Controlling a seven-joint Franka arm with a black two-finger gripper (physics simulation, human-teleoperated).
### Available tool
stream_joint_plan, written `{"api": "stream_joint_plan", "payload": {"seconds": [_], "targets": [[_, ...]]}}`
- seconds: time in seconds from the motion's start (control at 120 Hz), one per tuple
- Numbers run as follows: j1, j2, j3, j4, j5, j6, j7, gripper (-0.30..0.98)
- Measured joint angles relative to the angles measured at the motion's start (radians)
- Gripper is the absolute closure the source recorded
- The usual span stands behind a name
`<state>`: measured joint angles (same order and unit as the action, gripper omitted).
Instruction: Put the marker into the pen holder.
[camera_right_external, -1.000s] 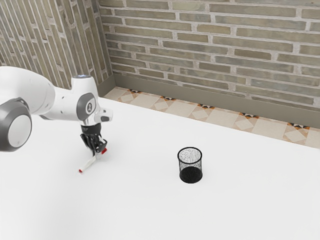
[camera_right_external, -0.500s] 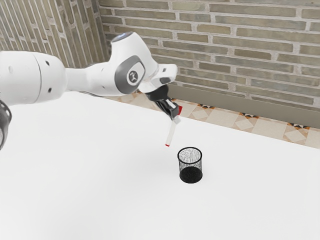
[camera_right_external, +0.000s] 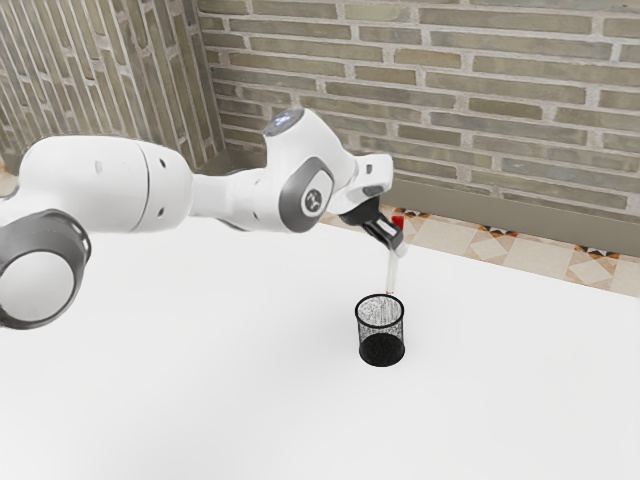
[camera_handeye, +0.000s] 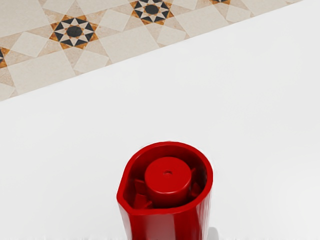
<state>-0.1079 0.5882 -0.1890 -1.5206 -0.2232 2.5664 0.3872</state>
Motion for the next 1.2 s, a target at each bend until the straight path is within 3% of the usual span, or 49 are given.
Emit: {"api": "stream_joint_plan", "payload": {"seconds": [0.233, 0.508, 0.833, 1.067, 1.133, 1.2], "targets": [[-0.003, 0.036, 0.003, -0.007, 0.001, 0.048, -0.009, 0.78], [-0.011, -0.196, 0.002, -0.238, -0.025, 0.062, -0.015, 0.78], [-0.009, -0.167, 0.002, -0.306, -0.056, 0.097, -0.015, 0.78], [-0.009, -0.18, -0.002, -0.305, -0.078, 0.092, 0.019, 0.31], [-0.011, -0.308, 0.037, -0.291, -0.042, -0.021, 0.031, 0.23], [-0.004, -0.507, 0.097, -0.228, 0.043, -0.262, 0.03, 0.17]]}}
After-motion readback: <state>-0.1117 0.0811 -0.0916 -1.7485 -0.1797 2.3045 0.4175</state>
